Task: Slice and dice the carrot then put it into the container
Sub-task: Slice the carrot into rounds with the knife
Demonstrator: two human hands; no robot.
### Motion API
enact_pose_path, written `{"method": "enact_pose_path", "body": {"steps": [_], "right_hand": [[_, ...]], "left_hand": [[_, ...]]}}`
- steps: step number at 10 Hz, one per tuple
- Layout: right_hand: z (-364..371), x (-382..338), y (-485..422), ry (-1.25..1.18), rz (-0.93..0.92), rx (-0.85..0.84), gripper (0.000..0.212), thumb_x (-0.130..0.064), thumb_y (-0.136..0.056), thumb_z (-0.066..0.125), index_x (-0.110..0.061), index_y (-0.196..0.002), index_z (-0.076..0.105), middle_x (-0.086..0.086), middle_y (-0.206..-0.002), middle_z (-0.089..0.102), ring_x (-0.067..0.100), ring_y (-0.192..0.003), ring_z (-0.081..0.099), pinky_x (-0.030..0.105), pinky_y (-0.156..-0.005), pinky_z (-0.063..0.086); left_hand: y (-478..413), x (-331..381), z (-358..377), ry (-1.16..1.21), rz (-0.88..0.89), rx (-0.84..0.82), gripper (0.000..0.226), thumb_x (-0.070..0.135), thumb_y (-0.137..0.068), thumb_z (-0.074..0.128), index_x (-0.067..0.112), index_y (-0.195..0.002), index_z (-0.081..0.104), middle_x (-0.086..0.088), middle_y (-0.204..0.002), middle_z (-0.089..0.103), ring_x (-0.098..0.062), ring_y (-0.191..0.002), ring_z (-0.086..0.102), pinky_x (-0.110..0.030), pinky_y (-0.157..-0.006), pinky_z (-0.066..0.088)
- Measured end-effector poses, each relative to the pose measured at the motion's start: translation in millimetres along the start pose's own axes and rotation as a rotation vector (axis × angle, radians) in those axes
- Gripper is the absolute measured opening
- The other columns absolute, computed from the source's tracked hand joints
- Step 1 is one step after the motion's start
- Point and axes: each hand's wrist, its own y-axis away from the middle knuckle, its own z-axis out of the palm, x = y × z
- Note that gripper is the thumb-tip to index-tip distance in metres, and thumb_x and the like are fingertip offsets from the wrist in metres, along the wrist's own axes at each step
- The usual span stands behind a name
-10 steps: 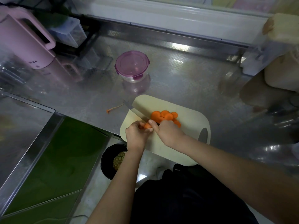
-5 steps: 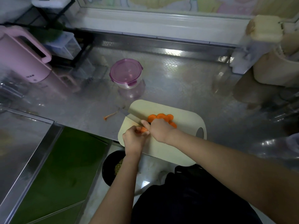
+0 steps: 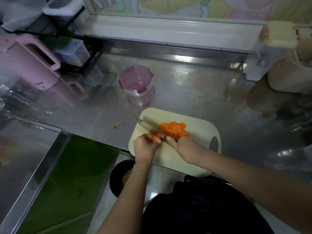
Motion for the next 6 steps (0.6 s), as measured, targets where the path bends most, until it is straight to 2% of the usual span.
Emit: {"method": "enact_pose_path", "body": {"steps": [1,2,3,4,5,6], "right_hand": [[-1,25,17,0.031,0.088,-0.052,0.058,-0.050,-0.099,0.026,-0.004,-0.089,0.061,0.018,-0.079,0.062,0.031,-0.077,0.059,0.035,-0.072,0.046],[-4,25,25,0.052,0.138,-0.052,0.058,-0.051,-0.098,0.027,-0.011,-0.059,0.043,0.007,-0.053,0.044,0.022,-0.054,0.046,0.031,-0.056,0.034],[4,28,17,0.043,0.141,-0.072,0.053,-0.055,-0.096,0.026,-0.012,-0.079,0.052,0.010,-0.074,0.059,0.026,-0.073,0.058,0.036,-0.071,0.047],[8,25,14,0.028,0.123,-0.069,0.053,-0.056,-0.095,0.026,-0.013,-0.101,0.056,0.013,-0.097,0.065,0.029,-0.092,0.062,0.041,-0.085,0.050],[10,19,4,0.031,0.103,-0.076,0.047,-0.048,-0.099,0.029,-0.011,-0.106,0.057,0.007,-0.094,0.060,0.024,-0.087,0.057,0.032,-0.076,0.047],[15,14,-10,0.010,0.038,-0.036,0.056,-0.055,-0.094,0.027,-0.014,-0.114,0.059,0.007,-0.107,0.063,0.027,-0.101,0.059,0.034,-0.085,0.048]], "left_hand": [[1,0,1,-0.018,0.003,0.000,0.022,0.023,-0.072,0.078,0.007,-0.083,0.067,0.002,-0.074,0.062,-0.017,-0.074,0.058,-0.015,-0.061,0.033],[1,0,1,-0.031,0.003,-0.002,0.022,0.024,-0.072,0.077,0.008,-0.085,0.068,-0.002,-0.082,0.067,-0.019,-0.081,0.059,-0.017,-0.066,0.036],[1,-1,1,-0.028,-0.004,0.011,0.021,0.023,-0.072,0.077,0.008,-0.085,0.067,0.000,-0.079,0.064,-0.018,-0.077,0.056,-0.016,-0.064,0.035],[-1,0,2,-0.024,-0.007,0.004,0.020,0.022,-0.072,0.077,0.008,-0.083,0.066,0.004,-0.072,0.057,-0.015,-0.071,0.051,-0.014,-0.060,0.031],[-2,1,2,-0.016,-0.015,0.006,0.021,0.023,-0.072,0.076,0.008,-0.084,0.066,0.005,-0.071,0.057,-0.013,-0.068,0.050,-0.012,-0.060,0.031],[-2,-1,3,-0.010,-0.005,0.008,0.021,0.023,-0.072,0.076,0.008,-0.085,0.067,0.005,-0.072,0.058,-0.013,-0.069,0.052,-0.011,-0.060,0.031]]}}
